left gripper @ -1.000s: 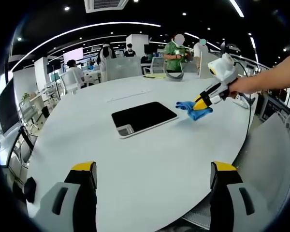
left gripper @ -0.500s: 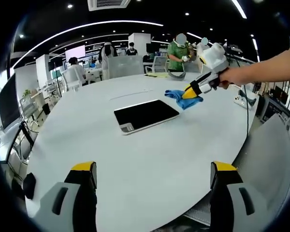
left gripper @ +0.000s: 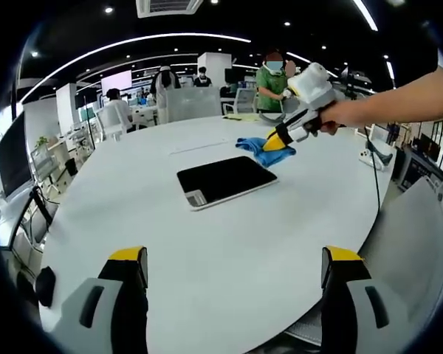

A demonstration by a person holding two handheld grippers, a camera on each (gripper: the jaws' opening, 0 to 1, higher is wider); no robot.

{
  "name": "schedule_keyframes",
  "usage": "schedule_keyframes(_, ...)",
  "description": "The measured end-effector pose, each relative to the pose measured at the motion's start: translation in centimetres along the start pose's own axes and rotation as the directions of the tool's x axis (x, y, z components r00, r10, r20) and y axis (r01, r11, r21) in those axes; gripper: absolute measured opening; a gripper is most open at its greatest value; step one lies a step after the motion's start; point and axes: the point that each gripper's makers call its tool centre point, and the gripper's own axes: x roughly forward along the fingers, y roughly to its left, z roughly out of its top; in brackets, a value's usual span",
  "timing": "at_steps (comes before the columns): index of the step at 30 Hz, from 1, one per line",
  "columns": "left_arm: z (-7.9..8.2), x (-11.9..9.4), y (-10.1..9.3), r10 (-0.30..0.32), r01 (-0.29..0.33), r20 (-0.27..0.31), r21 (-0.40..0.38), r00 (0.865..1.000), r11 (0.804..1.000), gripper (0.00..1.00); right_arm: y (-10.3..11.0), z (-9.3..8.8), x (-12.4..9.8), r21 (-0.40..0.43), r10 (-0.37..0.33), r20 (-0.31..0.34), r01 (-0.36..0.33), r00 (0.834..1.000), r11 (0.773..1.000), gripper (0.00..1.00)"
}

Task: Wipe the mirror surface with the cleaning cloth until all visible marks leave the cleaned area.

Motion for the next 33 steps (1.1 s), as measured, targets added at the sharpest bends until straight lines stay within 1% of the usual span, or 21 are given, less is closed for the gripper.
schedule_keyframes(10, 0.1, 0.3, 0.1, -0.005, 0.005, 0.0, 0.001, 1.0, 1.0, 0.99, -0.3, 1.3, 2.0, -0.001, 0.012, -0.002, -0.012, 1.0, 1.0, 0.03)
schedule_keyframes(23, 0.2, 0.7, 0.1, -0.015, 0.015, -0.001, -0.004, 1.0, 1.0, 0.99, -0.6, 2.6, 4.4, 0.004, 0.027, -0.007, -0.027, 1.0, 1.0, 0.03)
schedule_keyframes(33, 0.4, 0.7, 0.5, -0.015, 0.015, 0.001, -0.01, 1.0, 1.0, 0.99, -1.0, 3.4, 6.1, -0.005, 0.036, -0.012, -0.036, 0.999, 0.999, 0.03)
